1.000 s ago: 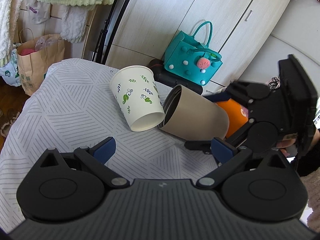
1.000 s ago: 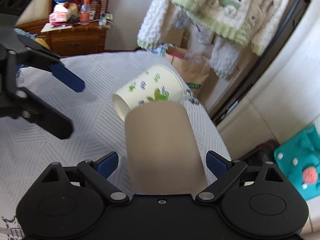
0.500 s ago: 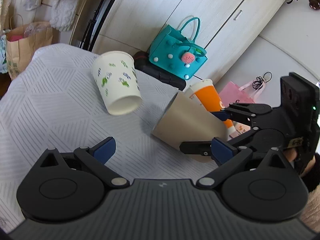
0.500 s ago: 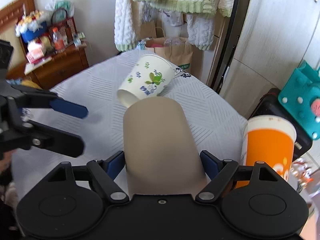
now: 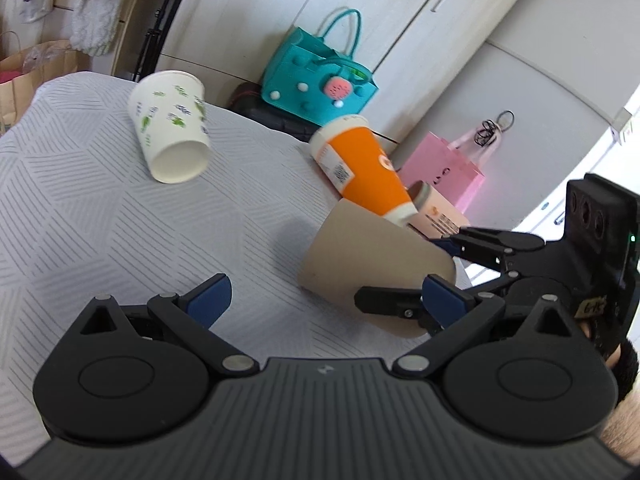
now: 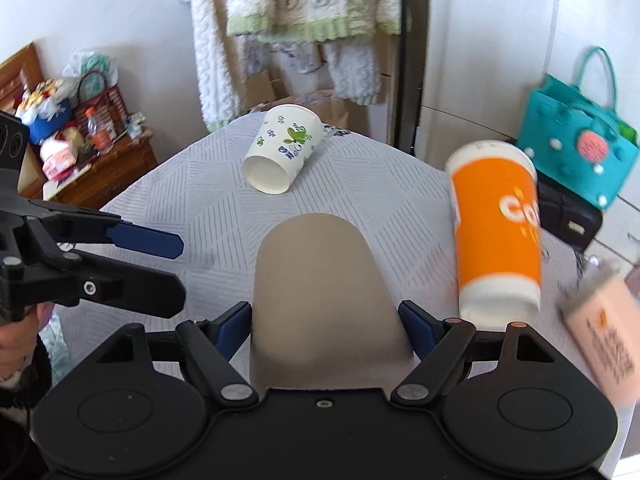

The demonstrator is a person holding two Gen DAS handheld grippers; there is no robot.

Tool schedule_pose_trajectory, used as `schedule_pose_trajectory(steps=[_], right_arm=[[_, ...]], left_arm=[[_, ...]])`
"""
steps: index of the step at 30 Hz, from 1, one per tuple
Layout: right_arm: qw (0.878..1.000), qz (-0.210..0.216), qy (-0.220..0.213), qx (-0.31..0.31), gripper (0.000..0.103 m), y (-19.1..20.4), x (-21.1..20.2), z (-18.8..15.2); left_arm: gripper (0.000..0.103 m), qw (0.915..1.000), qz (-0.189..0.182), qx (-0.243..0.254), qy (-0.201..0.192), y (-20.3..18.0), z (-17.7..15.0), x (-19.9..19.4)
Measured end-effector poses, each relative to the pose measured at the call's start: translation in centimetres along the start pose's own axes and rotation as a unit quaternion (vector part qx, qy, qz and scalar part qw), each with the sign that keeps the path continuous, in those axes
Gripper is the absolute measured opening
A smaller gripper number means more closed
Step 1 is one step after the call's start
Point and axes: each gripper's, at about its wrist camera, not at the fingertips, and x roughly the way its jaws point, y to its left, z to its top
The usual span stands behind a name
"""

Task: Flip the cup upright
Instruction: 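Close the right gripper on the tan tumbler's base end, then rotate the tan tumbler upright with the right gripper, open end up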

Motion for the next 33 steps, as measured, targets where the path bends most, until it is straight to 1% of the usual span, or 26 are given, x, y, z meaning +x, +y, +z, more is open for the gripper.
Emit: schedule_pose_trajectory(steps=[2, 4, 6, 8, 9, 13, 20, 22, 23, 24, 26, 29, 31, 33], right_arm=[[1.0, 0.0, -0.007, 0.021, 0.084, 0.0, -0.5, -0.8], [0.998, 0.009, -0.008, 0.055, 0.083, -0.2, -0.9, -1.4], [0.994, 0.029, -0.01, 0.102, 0.081, -0.8, -1.3, -1.9], [0.991, 0.058, -0.016, 0.116, 0.079, -1.1, -1.7, -2.3], [0.991, 0.059, -0.021, 0.122, 0.08, -1.3, -2.1, -2.4], [0.993, 0.056, -0.027, 0.102, 0.08, -1.3, -2.8, -3.2], [0.991, 0.1, -0.008, 0.084, 0.081, -1.4, -3.2, -4.0], [0.989, 0.122, 0.002, 0.088, 0.081, -1.4, -2.9, -4.0], [0.987, 0.133, 0.008, 0.093, 0.084, -1.4, -2.7, -3.9], [0.985, 0.137, 0.011, 0.105, 0.086, -1.4, -2.6, -3.9], [0.982, 0.146, 0.017, 0.119, 0.087, -1.6, -2.4, -3.5], [0.977, 0.166, 0.025, 0.128, 0.087, -1.8, -2.0, -3.1], [0.978, 0.158, 0.033, 0.129, 0.087, -1.8, -1.6, -2.8], [0.981, 0.137, 0.039, 0.129, 0.087, -1.7, -1.1, -2.8]], left_arm=[[0.103, 1.0, -0.004, -0.001, 0.005, -0.5, -0.3, 0.0], [0.103, 0.9999, -0.011, -0.006, 0.006, -0.9, -0.4, -0.2], [0.103, 0.9999, -0.013, -0.008, 0.006, -1.2, -0.4, -0.3], [0.103, 0.9999, -0.01, -0.01, 0.005, -1.5, -0.4, -0.3], [0.103, 0.9999, -0.008, -0.01, 0.007, -1.7, -0.4, -0.2], [0.103, 0.9994, -0.009, -0.026, 0.02, -1.6, -0.8, 0.4], [0.103, 0.9951, -0.023, -0.071, 0.065, -0.4, -1.6, 2.3], [0.103, 0.9934, -0.029, -0.082, 0.075, -0.2, -1.7, 2.8], [0.103, 0.9925, -0.032, -0.088, 0.079, -0.1, -1.8, 3.1], [0.103, 0.9915, -0.035, -0.094, 0.082, 0.0, -1.8, 3.3], [0.103, 0.9892, -0.042, -0.107, 0.091, 0.2, -1.8, 3.9], [0.101, 0.9826, -0.062, -0.135, 0.111, 0.8, -1.8, 5.0], [0.1, 0.9812, -0.067, -0.143, 0.111, 1.1, -1.6, 5.3], [0.098, 0.9831, -0.06, -0.138, 0.103, 1.3, -1.5, 5.2]])
